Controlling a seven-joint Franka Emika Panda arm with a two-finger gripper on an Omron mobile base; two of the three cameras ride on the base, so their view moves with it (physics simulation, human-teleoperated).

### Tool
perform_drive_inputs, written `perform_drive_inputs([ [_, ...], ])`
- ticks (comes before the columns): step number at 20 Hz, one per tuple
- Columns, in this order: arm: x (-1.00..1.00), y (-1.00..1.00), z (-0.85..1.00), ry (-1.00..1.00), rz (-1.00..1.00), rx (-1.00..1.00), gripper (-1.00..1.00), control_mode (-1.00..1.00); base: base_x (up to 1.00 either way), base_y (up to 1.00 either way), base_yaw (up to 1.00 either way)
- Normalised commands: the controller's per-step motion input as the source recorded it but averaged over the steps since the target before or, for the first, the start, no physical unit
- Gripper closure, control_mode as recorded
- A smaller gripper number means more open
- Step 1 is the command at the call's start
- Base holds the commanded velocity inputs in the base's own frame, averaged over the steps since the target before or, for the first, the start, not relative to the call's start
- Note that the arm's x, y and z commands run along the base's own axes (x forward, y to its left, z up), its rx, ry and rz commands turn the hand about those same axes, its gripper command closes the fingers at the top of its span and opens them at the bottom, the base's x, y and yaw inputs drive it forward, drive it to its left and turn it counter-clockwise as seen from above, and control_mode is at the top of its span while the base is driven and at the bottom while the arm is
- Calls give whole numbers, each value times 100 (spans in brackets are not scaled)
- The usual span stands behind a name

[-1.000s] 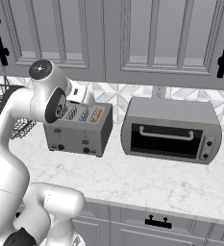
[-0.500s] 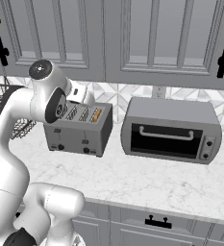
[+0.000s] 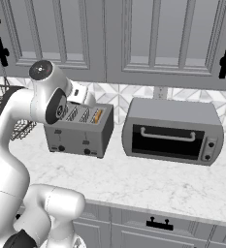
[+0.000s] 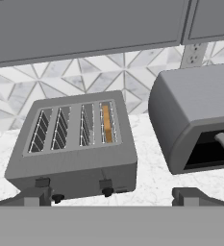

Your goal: Start the toaster. Once the lever pops up, take the bread to the plate on the dining counter.

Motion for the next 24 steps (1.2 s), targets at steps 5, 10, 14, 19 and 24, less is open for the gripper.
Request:
perform_drive_inputs([
  [5,0,0,0,0,0,0,-100,-100,0,0,0],
  [10,0,0,0,0,0,0,-100,-100,0,0,0],
  [14,0,0,0,0,0,0,-100,-100,0,0,0],
  [19,0,0,0,0,0,0,-100,-100,0,0,0],
  [24,0,0,0,0,0,0,-100,-100,0,0,0],
])
